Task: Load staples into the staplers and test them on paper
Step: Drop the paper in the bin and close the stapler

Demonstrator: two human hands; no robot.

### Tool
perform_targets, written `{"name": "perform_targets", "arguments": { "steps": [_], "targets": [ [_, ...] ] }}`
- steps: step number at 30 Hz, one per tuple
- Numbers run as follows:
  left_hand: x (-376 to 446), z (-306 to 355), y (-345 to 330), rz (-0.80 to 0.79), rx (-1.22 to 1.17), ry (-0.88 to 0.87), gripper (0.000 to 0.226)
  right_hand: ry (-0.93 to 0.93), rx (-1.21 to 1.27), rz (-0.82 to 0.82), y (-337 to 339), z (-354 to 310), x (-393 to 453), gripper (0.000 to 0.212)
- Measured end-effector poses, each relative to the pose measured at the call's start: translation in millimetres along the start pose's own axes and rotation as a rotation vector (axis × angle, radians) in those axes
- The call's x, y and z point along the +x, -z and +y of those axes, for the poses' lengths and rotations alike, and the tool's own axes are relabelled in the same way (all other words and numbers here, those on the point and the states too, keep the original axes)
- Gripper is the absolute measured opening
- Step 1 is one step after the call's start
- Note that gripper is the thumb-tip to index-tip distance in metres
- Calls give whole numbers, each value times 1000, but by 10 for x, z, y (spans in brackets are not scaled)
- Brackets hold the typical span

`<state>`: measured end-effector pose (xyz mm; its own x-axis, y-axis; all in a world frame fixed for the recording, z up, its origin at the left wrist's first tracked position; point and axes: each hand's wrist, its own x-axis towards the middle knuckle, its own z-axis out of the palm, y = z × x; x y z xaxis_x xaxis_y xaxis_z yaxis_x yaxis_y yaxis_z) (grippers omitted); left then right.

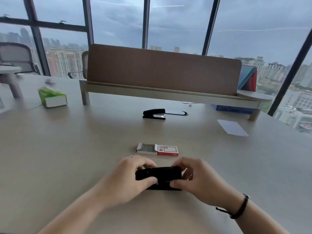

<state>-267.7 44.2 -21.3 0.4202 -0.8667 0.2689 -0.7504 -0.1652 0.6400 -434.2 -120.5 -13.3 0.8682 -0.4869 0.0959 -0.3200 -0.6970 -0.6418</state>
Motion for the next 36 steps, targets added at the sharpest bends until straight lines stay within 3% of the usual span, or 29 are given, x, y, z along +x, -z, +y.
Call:
{"name": "perform_targets", "arguments": {
  "steps": [16,21,27,36],
  "targets": [
    [287,-41,40,-148,-14,-54,27,8,113,-44,92,31,174,23],
    [764,-56,233,-85,18,-71,25,34,117,52,253,-3,646,23],
    [1892,-361,333,-5,98,-67,26,-12,100,188,359,227,1823,27],
    [2798,-929,-12,-21,183,99,27,-127,136,192,154,697,2815,31]
  ]
}}
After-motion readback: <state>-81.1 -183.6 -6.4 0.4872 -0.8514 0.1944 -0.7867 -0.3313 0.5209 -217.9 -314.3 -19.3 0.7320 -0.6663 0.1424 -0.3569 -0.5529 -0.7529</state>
